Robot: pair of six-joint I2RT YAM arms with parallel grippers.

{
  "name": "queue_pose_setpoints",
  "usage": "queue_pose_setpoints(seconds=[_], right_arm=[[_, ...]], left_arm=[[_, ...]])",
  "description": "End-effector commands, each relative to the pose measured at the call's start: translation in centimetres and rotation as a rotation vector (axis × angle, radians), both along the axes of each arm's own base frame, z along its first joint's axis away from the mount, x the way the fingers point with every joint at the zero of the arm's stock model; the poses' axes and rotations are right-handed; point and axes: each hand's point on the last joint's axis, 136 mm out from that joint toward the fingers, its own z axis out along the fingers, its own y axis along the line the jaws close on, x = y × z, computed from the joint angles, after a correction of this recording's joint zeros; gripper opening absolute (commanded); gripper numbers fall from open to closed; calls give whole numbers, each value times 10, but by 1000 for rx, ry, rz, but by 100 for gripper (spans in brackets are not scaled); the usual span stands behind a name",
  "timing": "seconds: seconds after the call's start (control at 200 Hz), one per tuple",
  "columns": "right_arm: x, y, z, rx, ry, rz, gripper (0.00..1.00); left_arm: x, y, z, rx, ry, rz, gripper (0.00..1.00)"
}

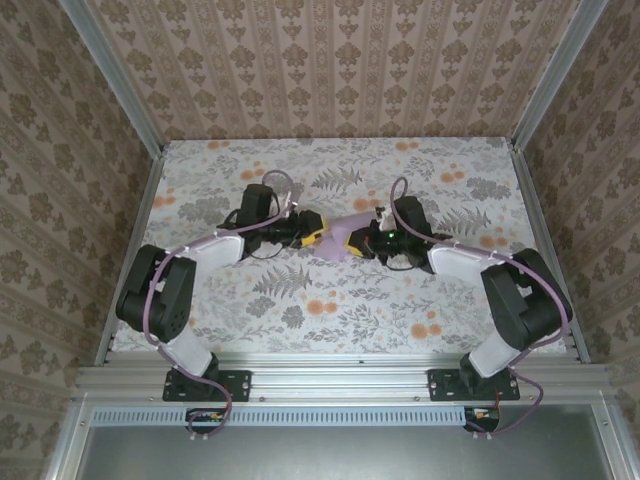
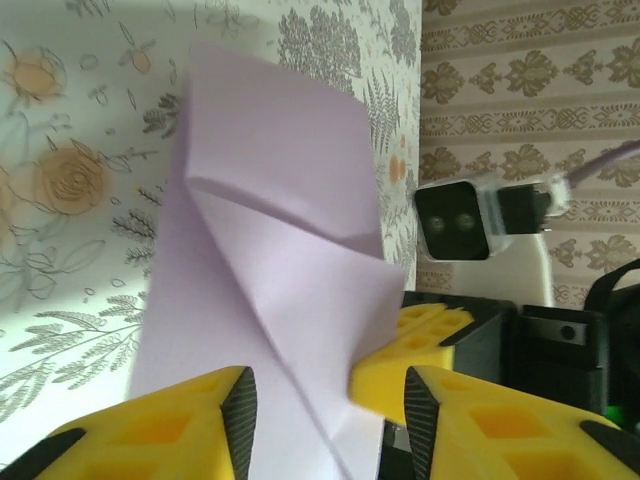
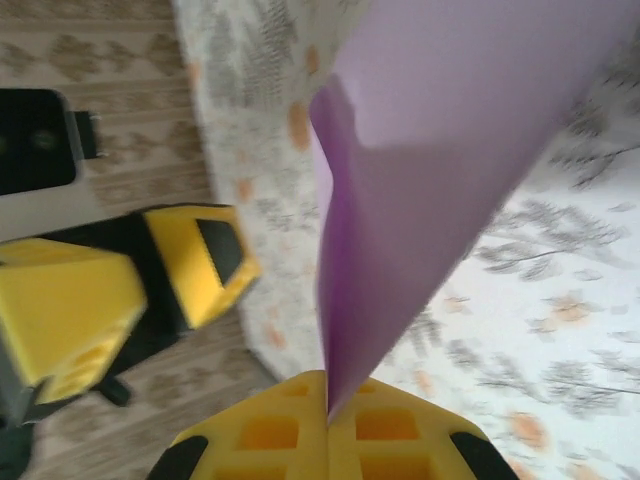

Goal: Fold a paper plane with a square sheet of paper (pick it up from the middle)
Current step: Turn over the paper at the center of the table.

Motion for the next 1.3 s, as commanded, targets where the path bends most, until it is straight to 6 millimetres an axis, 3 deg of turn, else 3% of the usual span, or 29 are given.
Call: queue_pose_setpoints(seconds=[0.0,0.16,0.385,0.58,0.68,0.845,1.01,1.295], right_arm=[[-27,-48,-17,-402,9,99,4],[-38,-96,-18,-706,40,142,3],[-50,-163,7,-1134,96,188,4],[-51,-183,16,-1386,165,250,7],[-47,-176,8,-1473,200,309,7],[-39,-146,-7,-1551,207,400,10],[-33,-102,-27,-1498,191,458,14],[-38,-20,-64,-1290,141,560,27]], left_arm=[[1,8,31,5,-95,-42,53],[1,16,41,3,-112,-57,62],[-8,18,45,-11,-112,-84,70],[-19,22,40,7,-105,-96,78],[-27,24,38,3,-98,-104,82],[-43,32,39,-2,-90,-105,83],[-59,41,35,4,-68,-93,84],[-80,52,29,23,-46,-81,86]])
